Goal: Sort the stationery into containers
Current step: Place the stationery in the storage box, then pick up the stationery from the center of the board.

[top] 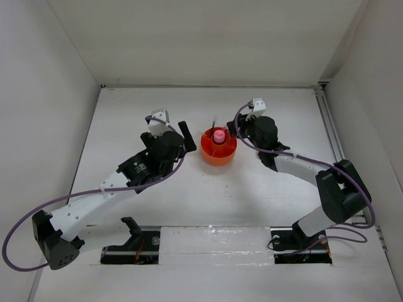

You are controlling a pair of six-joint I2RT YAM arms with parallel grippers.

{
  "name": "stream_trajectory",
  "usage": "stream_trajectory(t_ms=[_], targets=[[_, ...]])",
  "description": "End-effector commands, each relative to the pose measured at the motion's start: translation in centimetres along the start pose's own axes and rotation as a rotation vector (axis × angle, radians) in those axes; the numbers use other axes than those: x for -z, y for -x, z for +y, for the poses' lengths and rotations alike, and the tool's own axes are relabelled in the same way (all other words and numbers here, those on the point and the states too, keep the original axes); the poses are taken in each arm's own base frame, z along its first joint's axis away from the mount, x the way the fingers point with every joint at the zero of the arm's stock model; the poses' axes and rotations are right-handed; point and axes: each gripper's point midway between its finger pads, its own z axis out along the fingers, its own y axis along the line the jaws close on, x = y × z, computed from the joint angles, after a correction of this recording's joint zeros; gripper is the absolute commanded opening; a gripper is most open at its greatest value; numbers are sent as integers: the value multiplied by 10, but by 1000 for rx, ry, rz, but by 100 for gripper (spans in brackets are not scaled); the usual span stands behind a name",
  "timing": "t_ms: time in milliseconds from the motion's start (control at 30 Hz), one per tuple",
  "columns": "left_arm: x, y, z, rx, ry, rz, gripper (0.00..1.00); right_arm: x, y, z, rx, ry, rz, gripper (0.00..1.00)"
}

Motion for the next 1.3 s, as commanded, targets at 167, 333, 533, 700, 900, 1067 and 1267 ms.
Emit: stream_trajectory(t_ms=[167, 333, 533, 700, 900, 1067, 1267], targets=[[5, 12, -5, 28, -28, -37, 100, 12, 36, 21, -6, 61, -128, 69], [5, 12, -5, 28, -28, -37, 100, 22, 45, 23, -17, 69, -153, 71], [3, 10, -5, 22, -23, -32, 100, 46, 81, 29, -35, 60, -220, 79], [1, 7, -3, 33, -7, -28, 100, 64, 107, 19, -52, -26, -215, 100], [-7, 0, 6, 51, 78, -23, 100, 89, 105, 6, -93, -130, -145, 100], [-15, 4, 15, 86, 167, -14, 100, 118, 120, 7, -91, -133, -136, 100], [-43, 15, 57, 269, 149, 83, 100, 149, 134, 7, -101, -142, -140, 100]])
